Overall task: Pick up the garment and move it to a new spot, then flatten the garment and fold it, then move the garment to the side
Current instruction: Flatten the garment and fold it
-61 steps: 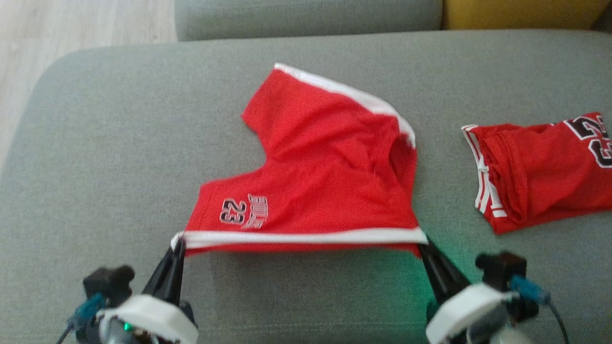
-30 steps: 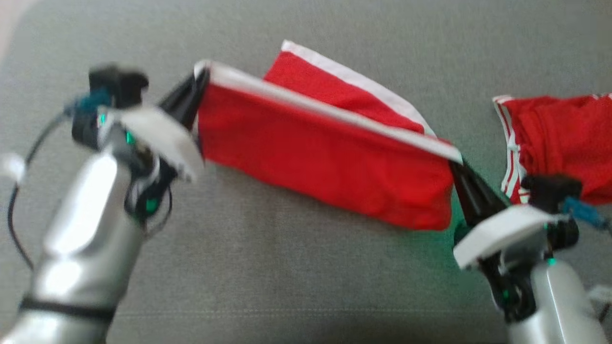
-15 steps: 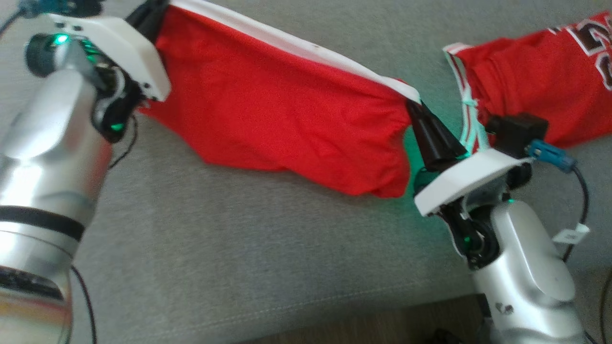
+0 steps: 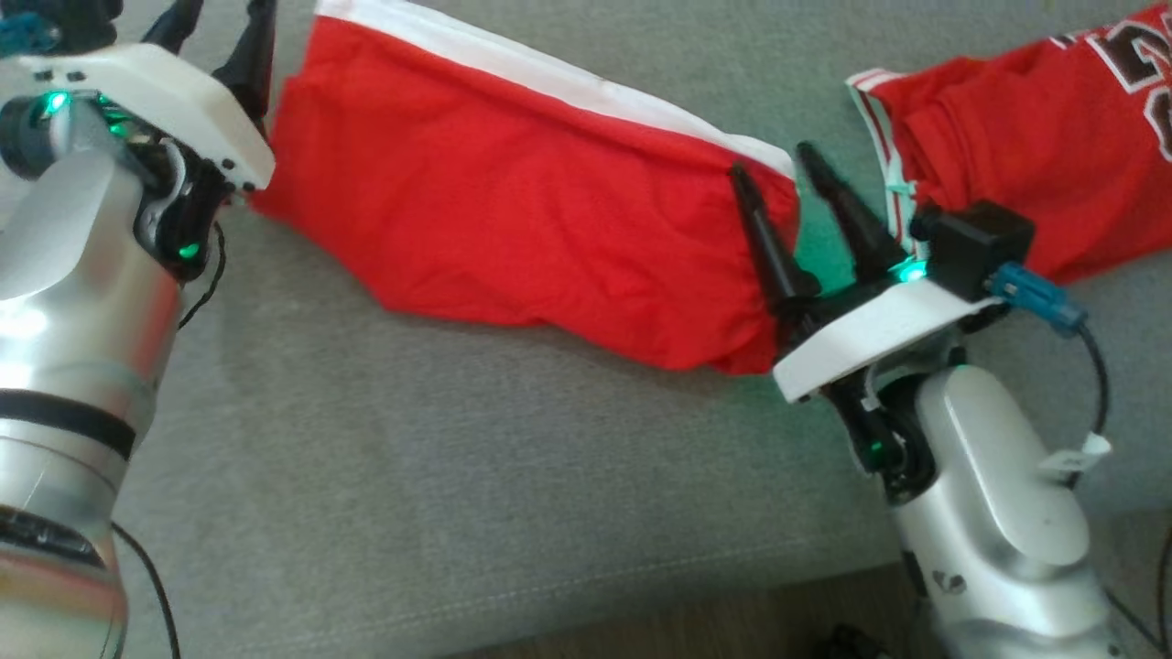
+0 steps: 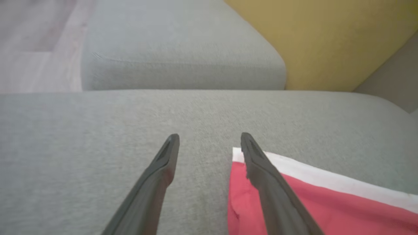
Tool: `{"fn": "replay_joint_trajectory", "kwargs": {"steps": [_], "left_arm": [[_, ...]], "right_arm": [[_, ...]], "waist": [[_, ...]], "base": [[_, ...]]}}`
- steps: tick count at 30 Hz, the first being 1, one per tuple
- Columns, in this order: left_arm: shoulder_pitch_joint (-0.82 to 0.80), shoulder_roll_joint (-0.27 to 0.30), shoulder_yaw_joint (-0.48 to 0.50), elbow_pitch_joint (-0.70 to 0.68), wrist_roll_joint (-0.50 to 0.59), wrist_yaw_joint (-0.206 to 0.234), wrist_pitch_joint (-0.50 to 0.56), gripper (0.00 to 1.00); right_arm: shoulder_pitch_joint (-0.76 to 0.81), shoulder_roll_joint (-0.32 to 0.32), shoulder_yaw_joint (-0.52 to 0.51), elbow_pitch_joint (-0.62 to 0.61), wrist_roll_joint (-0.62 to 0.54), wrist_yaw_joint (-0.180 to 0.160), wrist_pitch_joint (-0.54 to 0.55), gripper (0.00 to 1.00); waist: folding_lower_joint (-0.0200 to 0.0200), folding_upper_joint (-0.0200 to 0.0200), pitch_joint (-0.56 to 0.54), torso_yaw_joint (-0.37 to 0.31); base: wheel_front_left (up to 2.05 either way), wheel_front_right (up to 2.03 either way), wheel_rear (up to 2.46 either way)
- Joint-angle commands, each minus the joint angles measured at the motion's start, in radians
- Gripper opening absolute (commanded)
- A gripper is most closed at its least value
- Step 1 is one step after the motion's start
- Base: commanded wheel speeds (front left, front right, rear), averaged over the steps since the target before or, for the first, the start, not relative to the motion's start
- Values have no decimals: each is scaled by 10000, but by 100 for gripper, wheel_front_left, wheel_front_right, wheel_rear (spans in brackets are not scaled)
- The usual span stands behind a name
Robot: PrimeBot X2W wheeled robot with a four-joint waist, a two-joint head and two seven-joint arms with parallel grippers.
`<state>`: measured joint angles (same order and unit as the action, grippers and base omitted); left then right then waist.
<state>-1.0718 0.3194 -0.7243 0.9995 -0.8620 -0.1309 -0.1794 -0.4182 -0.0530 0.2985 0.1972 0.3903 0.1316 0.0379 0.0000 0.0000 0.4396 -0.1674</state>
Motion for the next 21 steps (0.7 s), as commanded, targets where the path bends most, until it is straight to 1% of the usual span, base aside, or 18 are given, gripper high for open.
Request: {"fn": "replay_joint_trajectory", "kwargs": {"steps": [1,4,5,7,9,12,15,16,21], "left_arm": [[-333,370,356,-115,7,45,-317,100],[-84,276,562,-202,125,405,-714,100],[-84,276,562,-202,125,405,-714,100],[120,235,822,-538,270,789,-802,100],[464,285,1299,-1324,597,1271,-815,100],[1503,389,1992,-2722,1332,2024,-819,100],[2775,422,2630,-4165,1980,2596,-821,100],[3698,420,2957,-5095,2345,2886,-821,100],[5725,479,3323,-6983,3044,3457,-822,100]], "right_arm": [[104,28,-27,-610,-375,-9,-124,100],[415,28,-506,-1171,-1168,-9,-107,100],[415,28,-506,-1171,-1168,-9,-107,100],[630,28,-888,-1557,-1495,-9,-60,100],[816,28,-1289,-1909,-1805,-9,-38,100],[1095,28,-1738,-2310,-2025,-9,-49,100],[1365,28,-2071,-2566,-2139,-9,-94,100],[1536,28,-2204,-2655,-2164,-9,-96,100],[1889,28,-2433,-2643,-2244,-9,-62,100]], "waist": [[0,0,-303,308],[0,0,-593,684],[0,0,-593,684],[0,0,-779,953],[0,0,-966,1178],[0,0,-1322,1440],[0,0,-1674,1624],[0,0,-1889,1704],[0,0,-2262,1866]], "base": [[0,0,0],[0,0,0],[0,0,0],[0,0,0],[0,0,0],[0,0,0],[0,0,0],[0,0,0],[0,0,0]]}}
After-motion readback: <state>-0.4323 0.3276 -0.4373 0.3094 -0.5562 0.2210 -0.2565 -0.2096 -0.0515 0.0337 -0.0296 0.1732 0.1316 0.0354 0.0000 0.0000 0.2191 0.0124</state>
